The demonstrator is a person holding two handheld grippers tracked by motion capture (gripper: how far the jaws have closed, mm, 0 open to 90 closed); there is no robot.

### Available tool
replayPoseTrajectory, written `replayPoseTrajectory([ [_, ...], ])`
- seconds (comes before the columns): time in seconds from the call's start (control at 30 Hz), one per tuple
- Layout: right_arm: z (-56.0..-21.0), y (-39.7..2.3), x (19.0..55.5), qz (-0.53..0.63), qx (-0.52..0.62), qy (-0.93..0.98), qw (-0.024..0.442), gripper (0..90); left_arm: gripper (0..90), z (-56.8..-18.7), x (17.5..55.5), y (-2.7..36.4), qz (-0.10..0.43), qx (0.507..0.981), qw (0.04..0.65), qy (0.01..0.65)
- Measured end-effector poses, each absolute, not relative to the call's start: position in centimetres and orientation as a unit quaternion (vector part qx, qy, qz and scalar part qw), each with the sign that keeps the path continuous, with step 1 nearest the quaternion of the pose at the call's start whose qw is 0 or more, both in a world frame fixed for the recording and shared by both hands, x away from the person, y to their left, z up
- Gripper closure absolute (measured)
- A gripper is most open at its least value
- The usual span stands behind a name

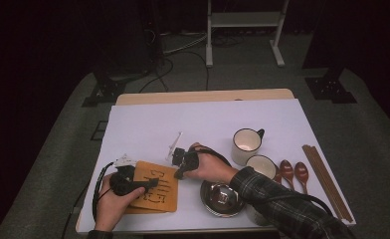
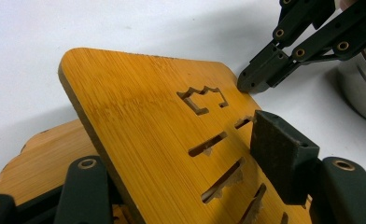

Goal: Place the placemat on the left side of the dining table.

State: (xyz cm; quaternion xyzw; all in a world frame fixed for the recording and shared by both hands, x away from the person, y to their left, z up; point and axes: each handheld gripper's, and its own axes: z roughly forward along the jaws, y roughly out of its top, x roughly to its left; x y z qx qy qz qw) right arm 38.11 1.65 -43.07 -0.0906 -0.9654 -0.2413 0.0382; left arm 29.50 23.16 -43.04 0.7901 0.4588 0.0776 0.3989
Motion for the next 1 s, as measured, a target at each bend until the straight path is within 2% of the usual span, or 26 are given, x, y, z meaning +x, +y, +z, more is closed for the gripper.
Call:
replayPoseTrajectory([
  [0.43, -42.3, 1.3, 38.4, -0.256, -0.087, -0.963, 0.016, 77.6, 37.4, -43.1, 29.6, 23.3, 0.069, 0.788, 0.399, 0.465],
  [1.0, -40.9, 0.3, 39.4, -0.266, -0.108, -0.958, -0.001, 42.0, 38.3, -43.2, 29.7, 23.5, 0.061, 0.784, 0.400, 0.471],
])
